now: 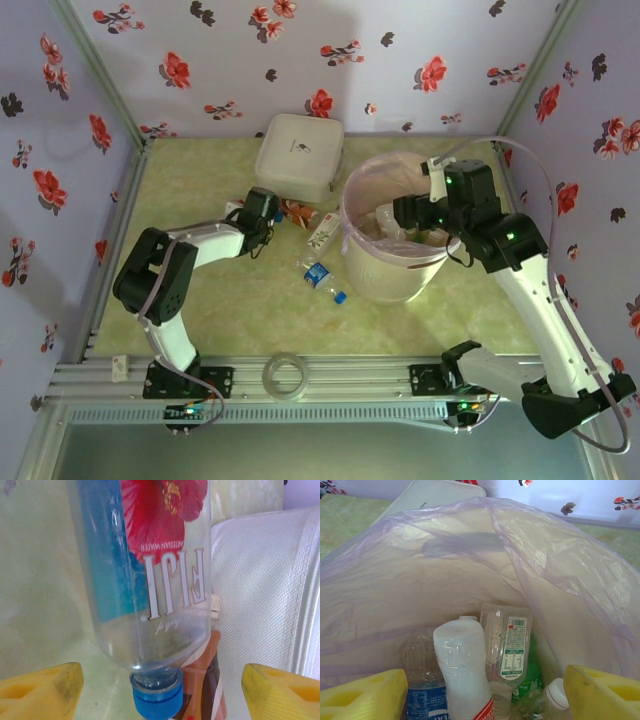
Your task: Put the plastic bottles in the bin
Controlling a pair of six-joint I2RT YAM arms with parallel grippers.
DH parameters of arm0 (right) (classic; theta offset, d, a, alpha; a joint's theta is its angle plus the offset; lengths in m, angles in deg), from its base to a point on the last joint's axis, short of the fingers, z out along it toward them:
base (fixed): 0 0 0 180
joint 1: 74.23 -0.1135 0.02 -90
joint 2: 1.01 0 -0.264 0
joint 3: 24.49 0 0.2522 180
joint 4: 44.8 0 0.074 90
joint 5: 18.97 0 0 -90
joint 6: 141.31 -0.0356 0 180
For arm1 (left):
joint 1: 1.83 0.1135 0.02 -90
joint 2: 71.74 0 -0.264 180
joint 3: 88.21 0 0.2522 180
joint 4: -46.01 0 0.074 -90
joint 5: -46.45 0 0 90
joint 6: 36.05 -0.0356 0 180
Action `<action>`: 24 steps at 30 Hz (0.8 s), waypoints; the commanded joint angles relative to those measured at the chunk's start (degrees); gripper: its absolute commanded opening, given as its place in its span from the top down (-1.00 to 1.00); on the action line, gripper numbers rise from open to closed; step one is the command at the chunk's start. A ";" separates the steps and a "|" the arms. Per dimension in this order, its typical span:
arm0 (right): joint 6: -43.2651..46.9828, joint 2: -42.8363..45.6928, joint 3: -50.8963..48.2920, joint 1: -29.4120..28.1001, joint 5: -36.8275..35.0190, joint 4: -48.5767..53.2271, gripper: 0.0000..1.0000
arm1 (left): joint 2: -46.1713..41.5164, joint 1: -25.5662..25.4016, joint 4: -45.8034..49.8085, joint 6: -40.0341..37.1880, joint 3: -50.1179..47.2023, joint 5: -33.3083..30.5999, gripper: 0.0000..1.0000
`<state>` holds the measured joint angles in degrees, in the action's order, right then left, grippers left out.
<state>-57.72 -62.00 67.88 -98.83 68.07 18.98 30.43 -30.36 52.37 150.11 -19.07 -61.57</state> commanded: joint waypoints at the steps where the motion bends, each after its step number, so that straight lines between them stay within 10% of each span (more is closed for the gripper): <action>1: 0.96 0.87 -0.63 0.60 -1.25 0.64 -0.65 | 2.10 0.92 2.71 1.95 2.12 -2.60 -0.67; 24: 2.62 2.27 -1.39 2.60 -1.34 0.09 -0.64 | 5.96 2.67 1.65 6.80 2.75 -2.34 -0.15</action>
<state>-56.06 -60.63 67.01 -96.71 67.50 19.02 35.33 -28.37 53.42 156.08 -16.45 -62.05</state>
